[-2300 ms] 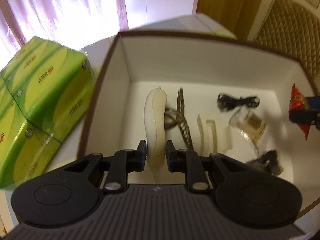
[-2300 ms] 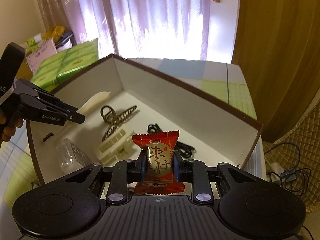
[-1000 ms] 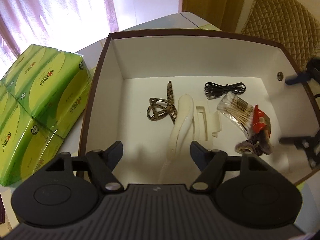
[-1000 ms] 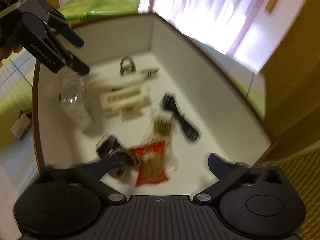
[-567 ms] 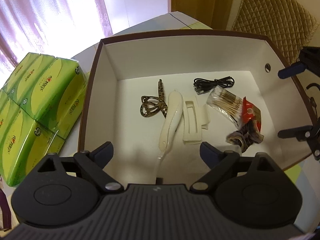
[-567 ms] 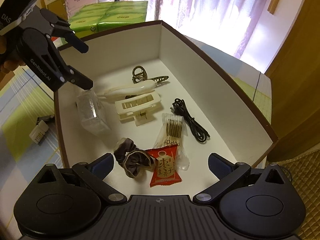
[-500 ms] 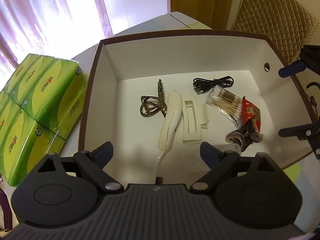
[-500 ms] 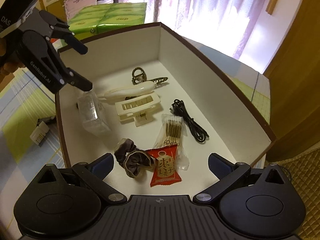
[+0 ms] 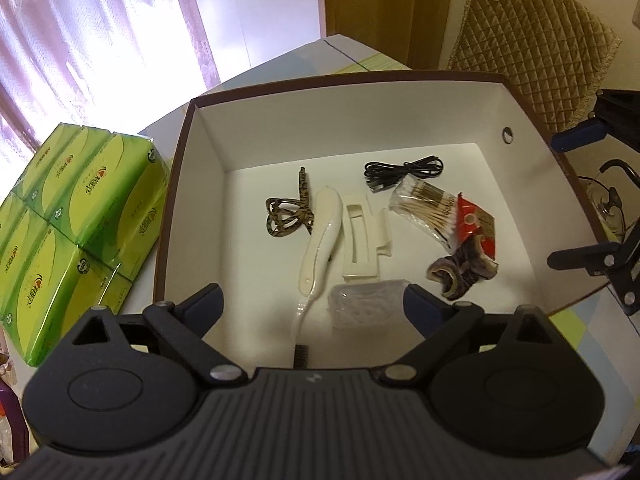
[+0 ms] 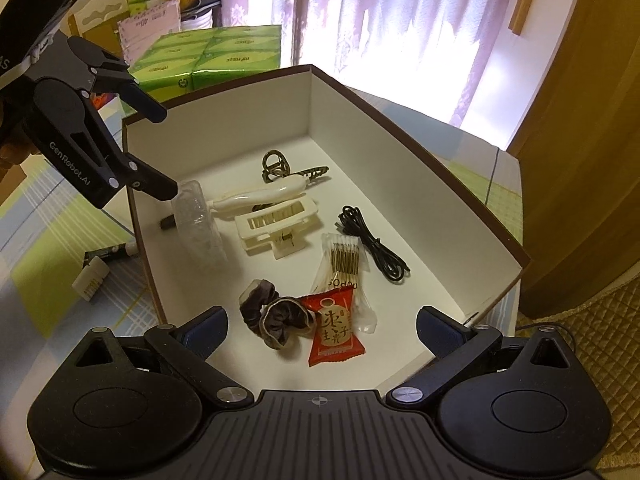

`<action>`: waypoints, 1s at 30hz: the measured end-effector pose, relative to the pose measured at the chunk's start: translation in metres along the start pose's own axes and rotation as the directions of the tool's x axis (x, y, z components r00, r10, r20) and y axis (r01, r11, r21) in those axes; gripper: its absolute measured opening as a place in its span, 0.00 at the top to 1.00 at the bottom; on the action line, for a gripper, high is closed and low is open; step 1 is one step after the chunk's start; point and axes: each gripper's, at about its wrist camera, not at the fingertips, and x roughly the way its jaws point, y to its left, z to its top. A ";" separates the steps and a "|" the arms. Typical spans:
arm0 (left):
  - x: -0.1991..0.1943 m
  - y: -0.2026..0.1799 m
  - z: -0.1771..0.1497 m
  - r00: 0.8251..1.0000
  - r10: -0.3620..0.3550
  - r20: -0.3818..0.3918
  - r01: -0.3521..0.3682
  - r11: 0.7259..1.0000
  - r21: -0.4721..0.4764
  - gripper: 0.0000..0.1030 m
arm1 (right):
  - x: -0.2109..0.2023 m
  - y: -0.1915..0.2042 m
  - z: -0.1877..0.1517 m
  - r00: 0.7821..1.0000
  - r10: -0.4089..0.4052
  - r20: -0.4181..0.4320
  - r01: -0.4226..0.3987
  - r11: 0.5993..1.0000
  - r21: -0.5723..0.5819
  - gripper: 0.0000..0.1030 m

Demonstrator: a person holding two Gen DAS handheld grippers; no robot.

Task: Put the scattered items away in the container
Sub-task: 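Lift both open tools out of the box back toward the table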

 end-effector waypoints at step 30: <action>-0.085 -0.003 -0.098 0.998 -0.016 0.053 0.017 1.000 -0.007 0.08 | -0.073 0.057 -0.034 0.990 -0.029 0.140 0.011 0.992 0.123 0.00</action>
